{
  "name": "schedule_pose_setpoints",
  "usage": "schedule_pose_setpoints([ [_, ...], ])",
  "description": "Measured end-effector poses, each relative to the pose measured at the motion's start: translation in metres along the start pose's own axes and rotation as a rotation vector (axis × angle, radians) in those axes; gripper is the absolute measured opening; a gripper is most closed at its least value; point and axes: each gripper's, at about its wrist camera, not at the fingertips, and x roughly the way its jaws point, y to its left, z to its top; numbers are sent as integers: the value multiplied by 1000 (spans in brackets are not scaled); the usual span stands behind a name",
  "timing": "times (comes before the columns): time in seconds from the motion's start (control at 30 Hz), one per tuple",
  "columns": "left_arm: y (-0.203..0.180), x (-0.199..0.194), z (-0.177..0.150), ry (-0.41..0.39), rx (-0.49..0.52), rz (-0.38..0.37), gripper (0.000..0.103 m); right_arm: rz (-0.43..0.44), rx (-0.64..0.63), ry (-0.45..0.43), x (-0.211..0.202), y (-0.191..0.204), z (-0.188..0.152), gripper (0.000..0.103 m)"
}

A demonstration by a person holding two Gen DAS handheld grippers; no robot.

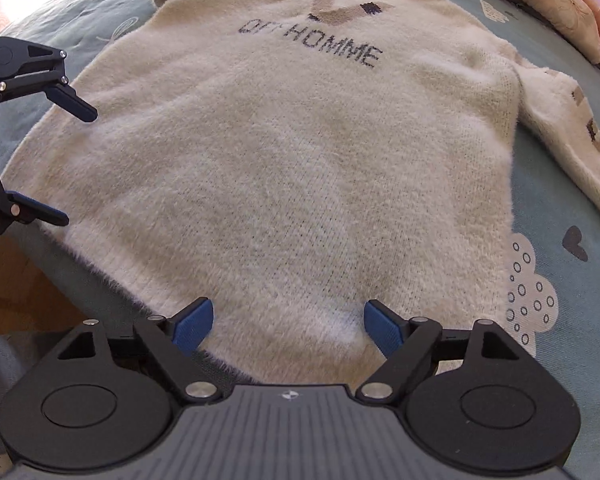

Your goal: Fold clothes

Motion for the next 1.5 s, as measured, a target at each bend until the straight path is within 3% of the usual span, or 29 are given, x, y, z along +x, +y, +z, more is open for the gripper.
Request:
schedule_pose_setpoints([
  [0.13,0,15,29,-62,15,9,92,-35,44,-47,4,-13,17,86],
  [0.27,0,38,32,20,-15,4,92,-36,82,4,22,-33,8,89],
  [0.37,13,38,14,69,-163,-33,98,-24,103,9,16,-39,-14,95],
  [0.4,15,38,10,83,-186,-37,102,-28,99,31,17,-39,-21,103],
  [0.6,14,40,11,91,-187,-33,103,-19,144,37,16,-43,-35,103],
  [0.73,16,41,13,94,-196,-38,103,-20,169,55,10,-45,-22,103],
  [0.9,15,40,13,86,-212,-30,103,-55,201,-94,-11,-60,14,103],
  [1.1,15,40,14,85,-229,-21,103,-78,271,-189,31,-92,77,103],
  [1.27,15,40,11,63,-229,-19,103,-48,353,-143,63,-102,76,103],
  [1.5,14,39,9,52,-229,-15,103,-80,249,-89,69,-90,77,103],
])
